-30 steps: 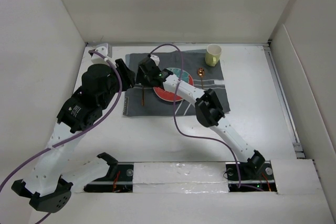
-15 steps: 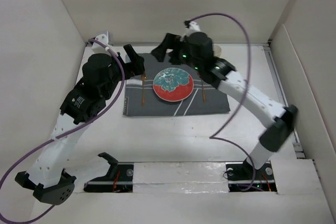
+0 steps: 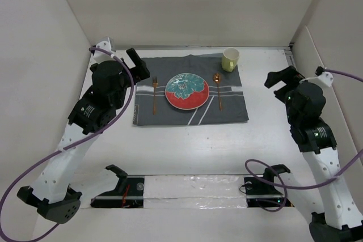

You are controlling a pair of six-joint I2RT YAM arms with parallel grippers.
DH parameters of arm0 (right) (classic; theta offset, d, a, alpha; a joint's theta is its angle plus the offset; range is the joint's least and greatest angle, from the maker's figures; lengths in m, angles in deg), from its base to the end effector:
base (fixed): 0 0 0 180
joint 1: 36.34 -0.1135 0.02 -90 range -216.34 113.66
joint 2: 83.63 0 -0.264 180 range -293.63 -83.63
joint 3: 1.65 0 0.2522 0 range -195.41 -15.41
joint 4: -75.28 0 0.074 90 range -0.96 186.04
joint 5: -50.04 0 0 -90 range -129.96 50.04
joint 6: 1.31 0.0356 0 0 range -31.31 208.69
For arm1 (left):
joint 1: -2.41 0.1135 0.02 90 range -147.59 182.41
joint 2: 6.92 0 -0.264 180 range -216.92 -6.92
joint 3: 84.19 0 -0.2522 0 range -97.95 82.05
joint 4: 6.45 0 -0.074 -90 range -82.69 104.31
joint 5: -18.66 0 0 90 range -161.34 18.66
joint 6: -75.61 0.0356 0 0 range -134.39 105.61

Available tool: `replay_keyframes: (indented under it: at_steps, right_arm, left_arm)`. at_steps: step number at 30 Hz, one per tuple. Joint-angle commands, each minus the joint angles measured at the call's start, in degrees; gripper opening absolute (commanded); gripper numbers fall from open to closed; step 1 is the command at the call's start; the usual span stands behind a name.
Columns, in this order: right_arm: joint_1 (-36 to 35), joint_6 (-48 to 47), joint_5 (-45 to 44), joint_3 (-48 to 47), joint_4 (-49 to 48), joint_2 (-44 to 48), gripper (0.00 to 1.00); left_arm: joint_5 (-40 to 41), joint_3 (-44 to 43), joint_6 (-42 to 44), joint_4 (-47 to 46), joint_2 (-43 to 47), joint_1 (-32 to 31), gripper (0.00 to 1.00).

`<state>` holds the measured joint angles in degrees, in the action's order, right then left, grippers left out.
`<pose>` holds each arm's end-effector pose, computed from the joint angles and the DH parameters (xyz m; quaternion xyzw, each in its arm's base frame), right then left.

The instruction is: Set the dinner table for one person

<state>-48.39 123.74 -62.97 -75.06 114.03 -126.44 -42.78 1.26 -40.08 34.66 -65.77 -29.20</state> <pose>0.1487 0.0175 0.4062 0.2756 0.6995 0.1183 0.6487 0.1733 -0.0867 0.4767 -0.1288 0.7244 -0.1526 0.6598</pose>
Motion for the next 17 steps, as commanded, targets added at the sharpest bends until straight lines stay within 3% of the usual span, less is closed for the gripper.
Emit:
replay_keyframes:
  at_steps: [1,17]
  right_arm:
    - [0.0,-1.4,-0.1,1.7,2.3,-3.1,1.0]
    - [2.6,-2.6,2.5,-2.7,2.0,-12.0,1.0]
  left_arm:
    - [-1.0,3.4,-4.6,0.4,1.3,0.3,0.99]
    - [-0.6,3.9,-4.5,0.6,1.5,0.3,0.99]
